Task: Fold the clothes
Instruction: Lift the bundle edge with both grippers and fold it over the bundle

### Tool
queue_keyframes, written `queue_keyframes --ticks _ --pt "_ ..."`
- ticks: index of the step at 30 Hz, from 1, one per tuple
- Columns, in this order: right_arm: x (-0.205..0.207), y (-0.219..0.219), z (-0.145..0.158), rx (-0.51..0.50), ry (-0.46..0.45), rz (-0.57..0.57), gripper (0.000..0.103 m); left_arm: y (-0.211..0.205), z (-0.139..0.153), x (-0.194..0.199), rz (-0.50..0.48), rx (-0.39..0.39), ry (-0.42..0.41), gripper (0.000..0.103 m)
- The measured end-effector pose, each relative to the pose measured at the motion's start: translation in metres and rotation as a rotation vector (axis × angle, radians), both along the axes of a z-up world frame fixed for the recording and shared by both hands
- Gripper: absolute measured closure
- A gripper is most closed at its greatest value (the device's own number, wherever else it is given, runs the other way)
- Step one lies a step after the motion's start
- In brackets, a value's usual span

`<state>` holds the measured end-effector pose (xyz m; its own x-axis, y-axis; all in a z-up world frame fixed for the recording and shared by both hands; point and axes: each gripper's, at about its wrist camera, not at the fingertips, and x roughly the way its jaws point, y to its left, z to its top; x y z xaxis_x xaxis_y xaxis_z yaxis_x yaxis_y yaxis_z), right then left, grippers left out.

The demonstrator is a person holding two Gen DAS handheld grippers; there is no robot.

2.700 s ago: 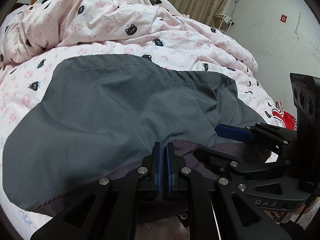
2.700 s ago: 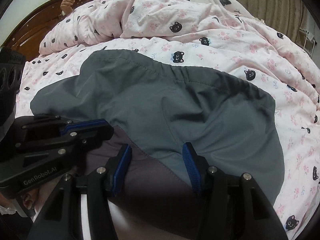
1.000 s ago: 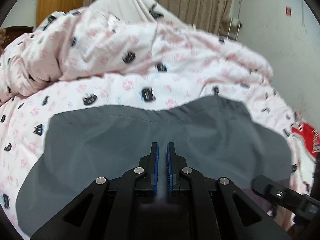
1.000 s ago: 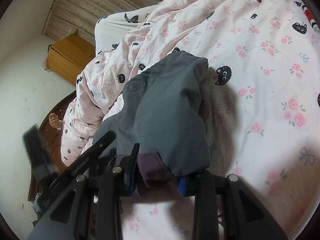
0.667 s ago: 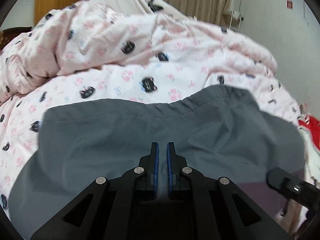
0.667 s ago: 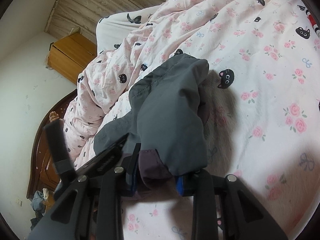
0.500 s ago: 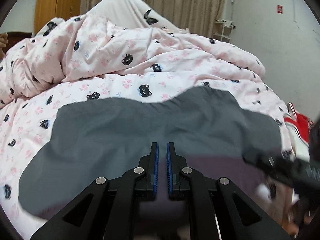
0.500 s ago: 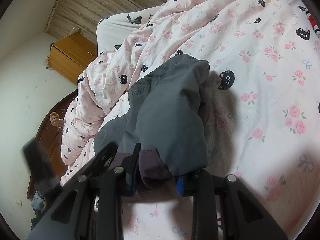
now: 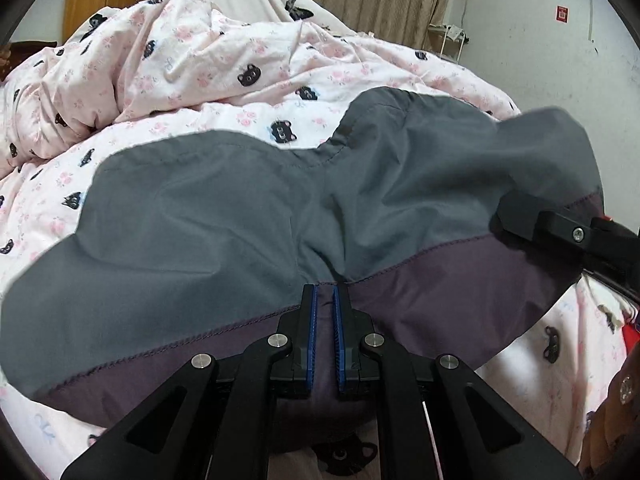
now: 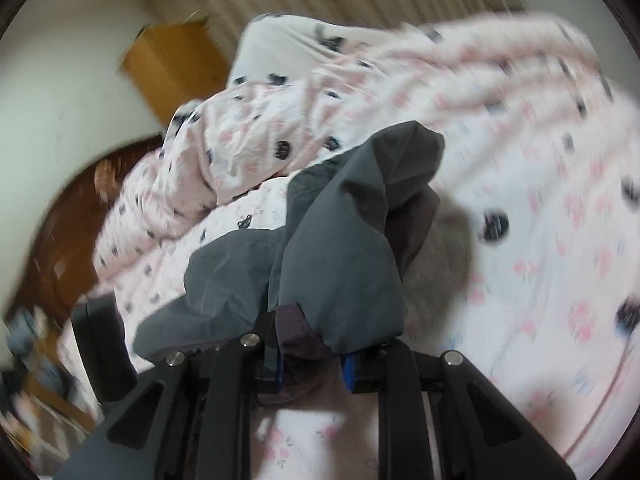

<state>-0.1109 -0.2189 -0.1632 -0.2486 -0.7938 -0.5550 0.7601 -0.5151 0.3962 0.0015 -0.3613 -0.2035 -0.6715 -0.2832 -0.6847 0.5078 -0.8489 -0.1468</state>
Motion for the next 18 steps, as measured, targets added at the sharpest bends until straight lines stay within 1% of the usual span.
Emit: queue_keyframes --ticks 3,5,6,7,9,12,14,16,18 --pt "0.014 -0.006 0.016 0.027 0.114 0.020 0.083 -0.005 0.019 0.010 0.019 0.002 0.051 0.096" --pt "0.019 -0.010 0.023 0.041 0.156 0.031 0.083 -0.012 0.030 0.013 0.033 0.003 0.084 0.096" --pt "0.021 -0.012 0.025 0.048 0.172 0.037 0.083 -0.017 0.031 0.012 0.031 0.026 0.090 0.096" --pt "0.024 -0.013 0.027 0.055 0.188 0.043 0.083 -0.025 0.031 0.007 0.025 0.060 0.088 0.096" --pt "0.027 -0.015 0.028 0.061 0.204 0.051 0.083 -0.035 0.027 -0.004 0.014 0.094 0.056 0.096" --pt "0.032 -0.019 0.030 0.074 0.236 0.066 0.084 -0.050 0.010 -0.028 -0.002 0.142 -0.038 0.096" --pt "0.035 -0.022 0.031 0.083 0.258 0.076 0.084 -0.053 0.007 -0.035 -0.006 0.149 -0.058 0.096" --pt "0.039 -0.024 0.032 0.093 0.280 0.085 0.084 -0.052 0.011 -0.037 -0.010 0.137 -0.062 0.096" --pt "0.042 -0.027 0.033 0.102 0.302 0.095 0.084 -0.050 0.017 -0.028 -0.011 0.129 -0.038 0.096"
